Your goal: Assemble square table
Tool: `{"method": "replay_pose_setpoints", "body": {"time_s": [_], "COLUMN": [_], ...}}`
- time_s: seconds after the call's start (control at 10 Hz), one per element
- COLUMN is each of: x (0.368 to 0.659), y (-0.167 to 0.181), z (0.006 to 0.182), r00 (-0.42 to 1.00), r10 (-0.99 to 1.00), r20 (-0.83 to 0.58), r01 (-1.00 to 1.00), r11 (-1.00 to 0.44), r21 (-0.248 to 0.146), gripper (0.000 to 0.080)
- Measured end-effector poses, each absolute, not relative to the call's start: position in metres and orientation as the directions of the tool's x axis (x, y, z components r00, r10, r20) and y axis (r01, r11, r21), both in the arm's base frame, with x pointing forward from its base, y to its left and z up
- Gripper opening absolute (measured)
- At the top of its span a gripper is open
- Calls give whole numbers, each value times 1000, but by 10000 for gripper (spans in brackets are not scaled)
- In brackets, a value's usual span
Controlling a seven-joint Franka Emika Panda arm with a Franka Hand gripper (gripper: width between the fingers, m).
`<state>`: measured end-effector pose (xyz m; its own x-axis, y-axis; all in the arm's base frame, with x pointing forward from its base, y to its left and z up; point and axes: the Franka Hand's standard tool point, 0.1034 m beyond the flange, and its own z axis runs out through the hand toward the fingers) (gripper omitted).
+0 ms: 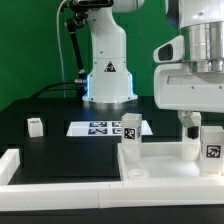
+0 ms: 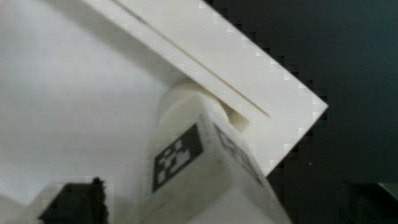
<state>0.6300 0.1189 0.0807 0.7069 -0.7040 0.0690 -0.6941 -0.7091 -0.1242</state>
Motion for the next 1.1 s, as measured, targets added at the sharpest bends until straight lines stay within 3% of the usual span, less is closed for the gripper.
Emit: {"method": "replay_pose_setpoints", "body": {"time_s": [0.1,0.2,0.3,0.4,0.5,0.6,0.7,0.8,1.1], "x": [634,639,638,638,638,638,638,637,636], "y": [116,115,113,113,113,113,114,113,111], "z": [84,88,86,86,86,86,85,85,84], "r00": [858,927,927,922,912,901,864,829,632], "r10": [-500,-348,-348,-362,-386,-411,-487,-545,-771], "r20": [120,141,141,140,138,137,131,125,80], "r01": [-495,-345,-345,-359,-383,-408,-483,-541,-768], "r11": [-866,-938,-938,-932,-922,-912,-873,-838,-637], "r21": [-72,-46,-44,-46,-49,-54,-66,-73,-71], "gripper": [649,649,649,649,510,510,354,288,288]}}
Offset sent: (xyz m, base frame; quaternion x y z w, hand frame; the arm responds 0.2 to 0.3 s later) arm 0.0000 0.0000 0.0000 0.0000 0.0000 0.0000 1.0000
